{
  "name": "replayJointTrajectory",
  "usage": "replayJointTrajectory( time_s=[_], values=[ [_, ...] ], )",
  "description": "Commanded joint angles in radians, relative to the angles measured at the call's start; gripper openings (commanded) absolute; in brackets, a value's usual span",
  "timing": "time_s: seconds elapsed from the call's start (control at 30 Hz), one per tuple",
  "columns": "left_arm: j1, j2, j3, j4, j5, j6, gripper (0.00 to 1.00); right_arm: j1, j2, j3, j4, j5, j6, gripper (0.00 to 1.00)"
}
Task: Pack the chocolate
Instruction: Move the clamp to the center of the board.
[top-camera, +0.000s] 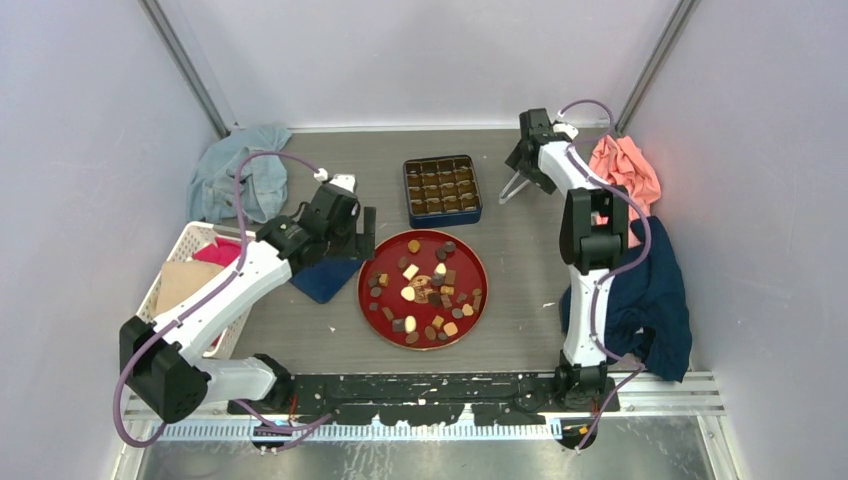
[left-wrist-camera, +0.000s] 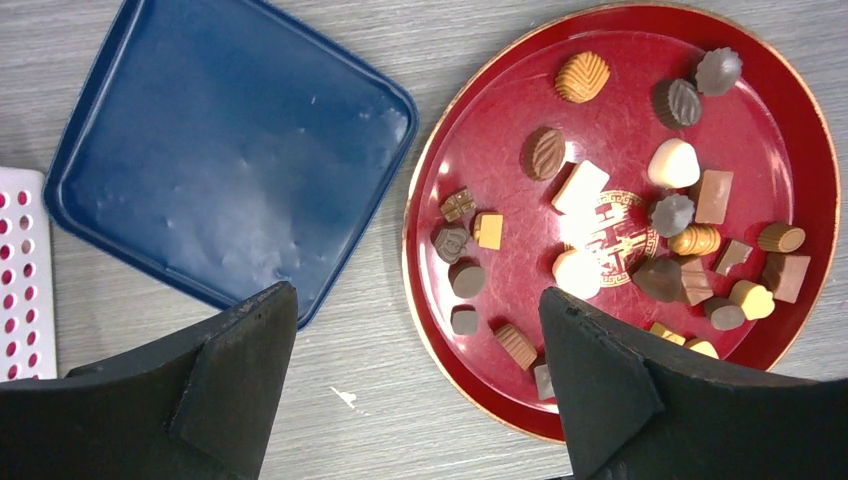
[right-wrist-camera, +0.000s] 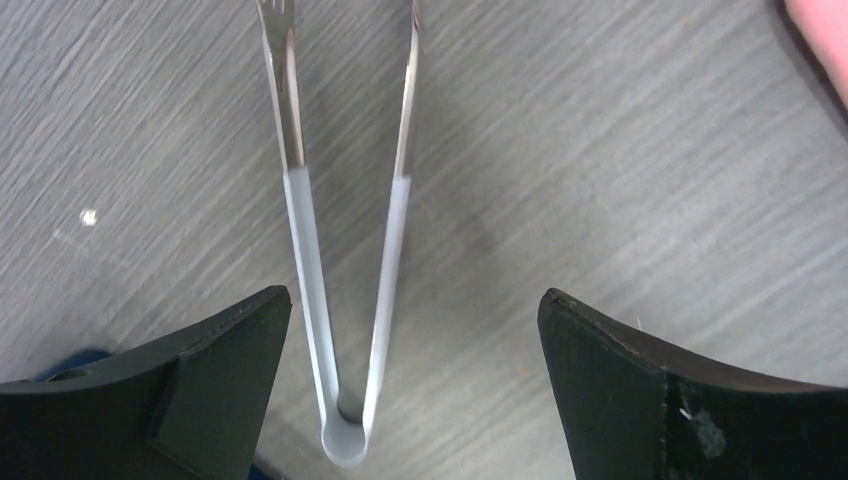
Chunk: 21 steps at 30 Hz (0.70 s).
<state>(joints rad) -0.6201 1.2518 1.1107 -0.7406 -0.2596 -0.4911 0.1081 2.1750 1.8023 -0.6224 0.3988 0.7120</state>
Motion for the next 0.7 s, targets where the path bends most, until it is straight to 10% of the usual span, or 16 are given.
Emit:
replayJointTrajectory(
  time_s=[0.0,0.37,0.67],
  values=[
    [0.002,-0.02,0.017,-0.023,-0.031,-0.017,0.91,-0.012,0.119,0.216,-0.094,0.028,0.008,1.0],
    [0.003,0.004,0.022,-0.015,-0.023,-0.022,0.91,-0.008,0.276,0.381,-0.186,0.046,-0.009,0.94],
    [0.003,0.022,0.006,0.001,0.003,-0.029,0.91,-0.008,0.007,-0.058,-0.031,-0.034,-0.12,0.59]
  ],
)
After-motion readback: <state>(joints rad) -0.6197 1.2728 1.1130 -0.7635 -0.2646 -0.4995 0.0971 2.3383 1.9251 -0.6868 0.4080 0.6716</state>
